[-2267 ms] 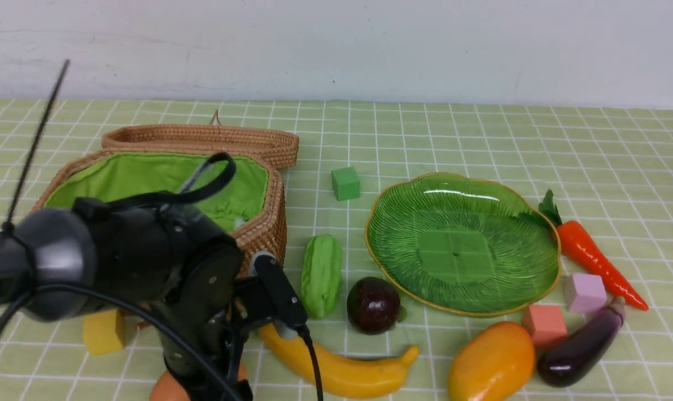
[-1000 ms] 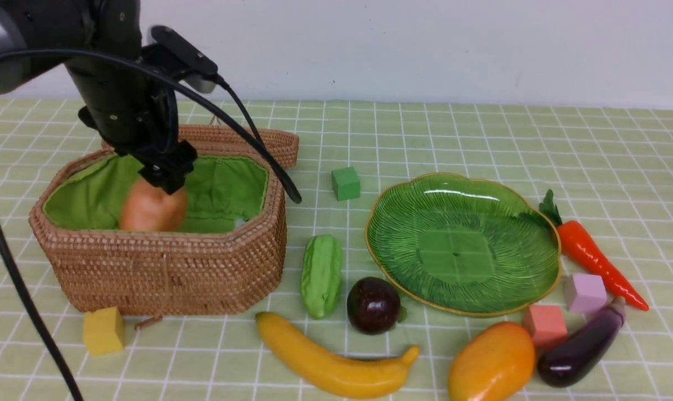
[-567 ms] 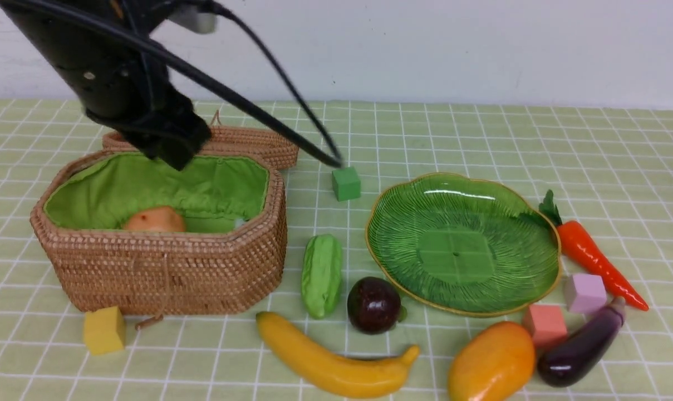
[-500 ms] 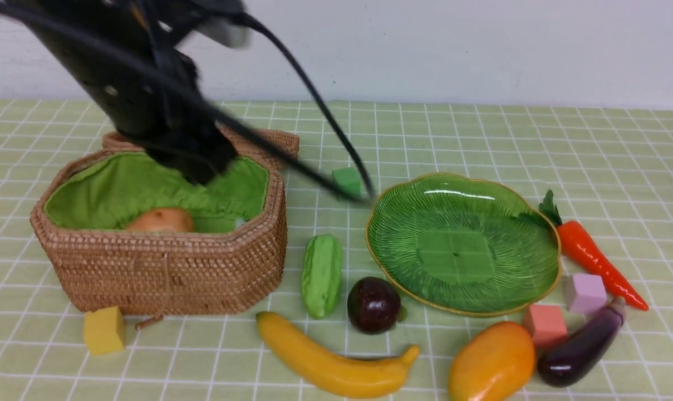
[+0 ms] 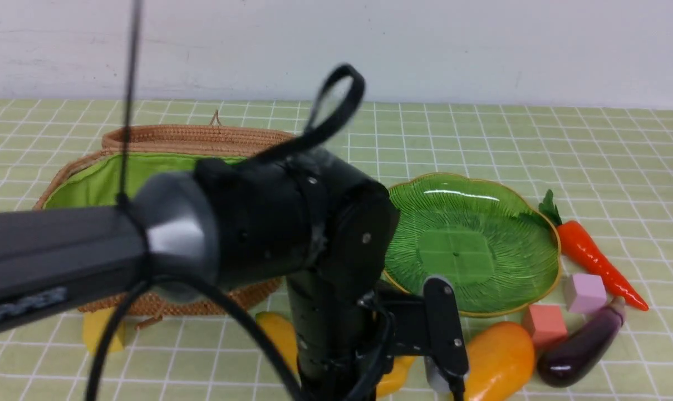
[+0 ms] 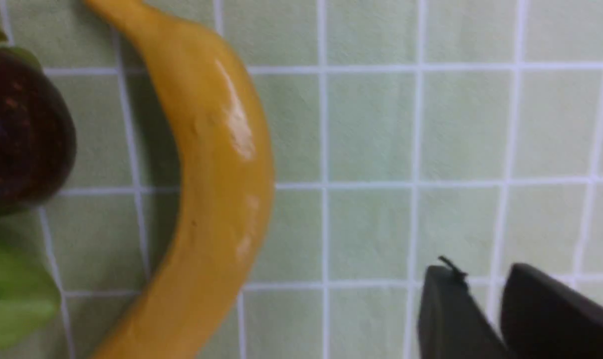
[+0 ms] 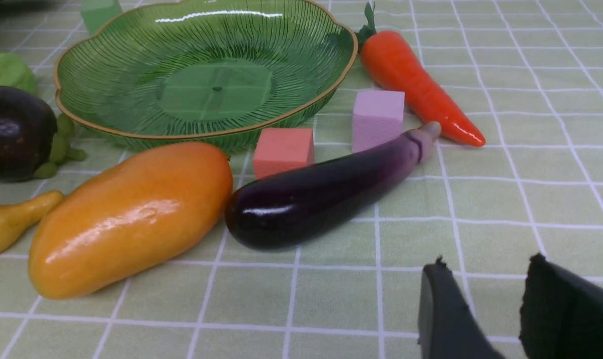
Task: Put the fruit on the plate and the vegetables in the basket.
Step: Use the left arm to grab a banana and put it into the right plate
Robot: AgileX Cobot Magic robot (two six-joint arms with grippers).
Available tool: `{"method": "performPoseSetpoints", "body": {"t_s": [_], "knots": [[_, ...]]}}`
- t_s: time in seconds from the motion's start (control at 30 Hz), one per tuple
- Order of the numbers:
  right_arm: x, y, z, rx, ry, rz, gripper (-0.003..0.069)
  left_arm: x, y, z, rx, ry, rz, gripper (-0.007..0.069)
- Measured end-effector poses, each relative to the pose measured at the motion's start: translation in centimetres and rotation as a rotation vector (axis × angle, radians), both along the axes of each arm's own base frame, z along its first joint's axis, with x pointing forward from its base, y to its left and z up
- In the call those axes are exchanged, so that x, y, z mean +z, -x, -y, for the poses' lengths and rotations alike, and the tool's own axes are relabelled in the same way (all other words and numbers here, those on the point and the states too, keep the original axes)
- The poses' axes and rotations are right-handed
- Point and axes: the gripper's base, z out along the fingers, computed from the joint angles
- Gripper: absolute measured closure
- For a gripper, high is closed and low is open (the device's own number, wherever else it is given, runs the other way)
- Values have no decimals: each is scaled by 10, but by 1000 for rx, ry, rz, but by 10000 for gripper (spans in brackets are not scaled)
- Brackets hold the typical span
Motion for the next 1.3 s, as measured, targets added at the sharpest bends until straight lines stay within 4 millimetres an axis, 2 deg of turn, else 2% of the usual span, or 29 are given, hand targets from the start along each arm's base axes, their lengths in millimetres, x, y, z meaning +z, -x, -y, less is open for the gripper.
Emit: {"method": "performPoseSetpoints", "body": {"t_s": [0.03, 0.07, 0.13, 0.2, 0.27, 0.33, 0.5, 0.67, 0.77, 1.0, 1.2, 1.27, 1.3], "knots": [[0, 0, 0, 0, 0, 0, 419, -6, -3, 3, 10, 1, 5, 344], [0, 0, 0, 0, 0, 0, 419, -7, -4, 3, 11, -1, 8, 330], [0, 0, 0, 0, 0, 0, 419, -19, -10, 7, 14, -10, 35, 163], [0, 0, 0, 0, 0, 0, 419, -26, -16, 9, 2, -19, 69, 55], [0, 0, 0, 0, 0, 0, 419, -32, -21, 11, -15, -30, 108, -16], [0, 0, 0, 0, 0, 0, 419, -35, -25, 12, -32, -38, 142, -35], [0, 0, 0, 0, 0, 0, 419, -36, -30, 13, -52, -31, 197, 8], [0, 0, 0, 0, 0, 0, 419, -36, -32, 15, -47, -17, 218, 126], [0, 0, 0, 0, 0, 0, 419, -45, -35, 14, -25, -28, 198, 177], [0, 0, 0, 0, 0, 0, 419, -69, -45, 11, 31, -71, 157, 191], [0, 0, 0, 0, 0, 0, 419, -72, -46, 10, 34, -79, 151, 216], [0, 0, 0, 0, 0, 0, 419, -72, -45, 10, 57, -80, 141, 305], [0, 0, 0, 0, 0, 0, 419, -72, -45, 10, 66, -79, 138, 314]]}}
